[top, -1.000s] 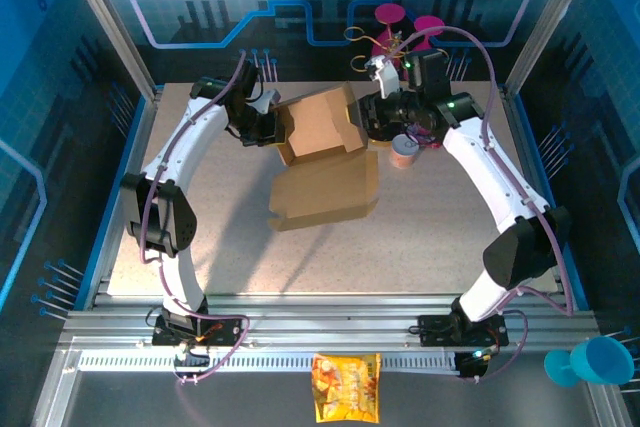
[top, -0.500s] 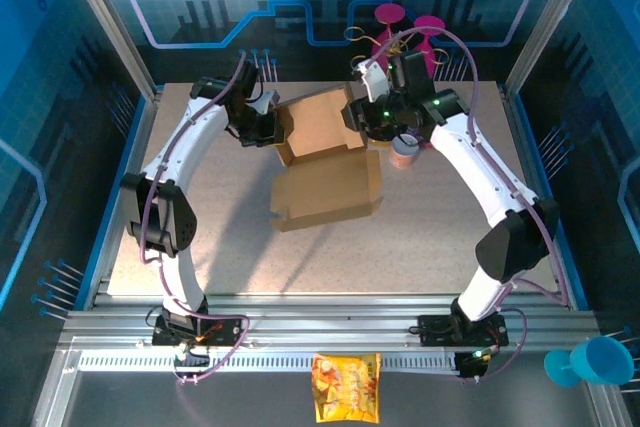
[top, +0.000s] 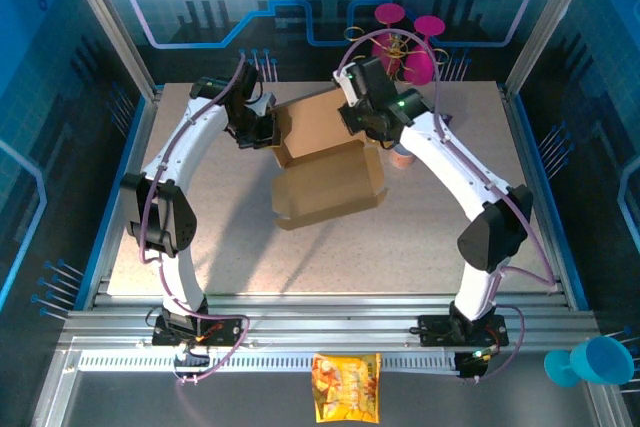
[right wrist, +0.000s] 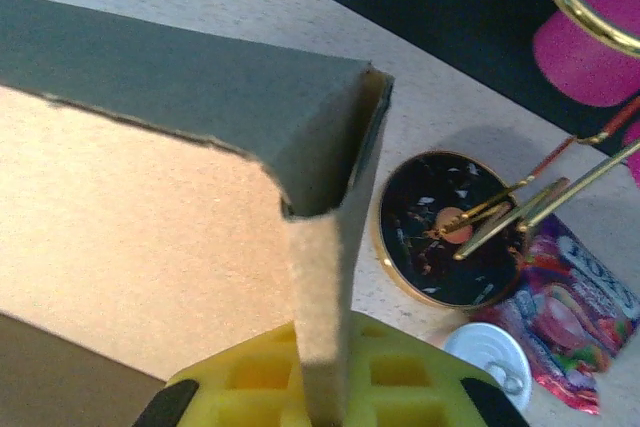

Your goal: Fold the paper box

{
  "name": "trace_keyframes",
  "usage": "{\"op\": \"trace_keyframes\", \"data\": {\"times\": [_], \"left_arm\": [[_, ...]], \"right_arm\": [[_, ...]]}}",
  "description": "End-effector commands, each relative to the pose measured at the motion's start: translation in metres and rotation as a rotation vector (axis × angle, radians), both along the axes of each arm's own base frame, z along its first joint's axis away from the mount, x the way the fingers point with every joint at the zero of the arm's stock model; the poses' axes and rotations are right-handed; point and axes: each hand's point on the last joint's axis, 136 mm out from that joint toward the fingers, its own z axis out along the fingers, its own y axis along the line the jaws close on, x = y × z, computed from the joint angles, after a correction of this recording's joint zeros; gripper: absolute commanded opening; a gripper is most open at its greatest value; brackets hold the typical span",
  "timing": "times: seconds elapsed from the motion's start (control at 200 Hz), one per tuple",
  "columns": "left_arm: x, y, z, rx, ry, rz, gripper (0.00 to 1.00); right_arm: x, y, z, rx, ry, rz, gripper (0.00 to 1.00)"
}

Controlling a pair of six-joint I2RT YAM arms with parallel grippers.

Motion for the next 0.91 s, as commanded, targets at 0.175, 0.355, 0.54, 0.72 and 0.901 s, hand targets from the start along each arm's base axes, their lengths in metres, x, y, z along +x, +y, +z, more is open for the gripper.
{"op": "trace_keyframes", "data": {"times": [0.175,0.355,0.54,0.72,0.901], "left_arm": [[-0.003,-0.020,0.031,-0.043,-0.017,0.006,0.00],[-0.004,-0.017,0.031,-0.015,0.026,0.037,0.00],[-0.007,-0.012,0.024,0.024,0.069,0.062,0.00],[-0.011,-0.009,0.022,0.047,0.093,0.076,0.00],[-0.012,-0.021,0.031,-0.017,0.092,0.055,0.00]], "right_arm": [[-0.001,-0.008,-0.013,-0.150,0.043,-0.101,0.00],[0.002,-0.013,-0.010,-0.182,0.070,-0.143,0.00],[0.005,-0.031,-0.007,-0.281,0.084,-0.232,0.00],[0.003,-0.043,-0.003,-0.312,0.091,-0.293,0.00],[0.001,-0.020,-0.008,-0.168,0.140,-0.199,0.04]]}}
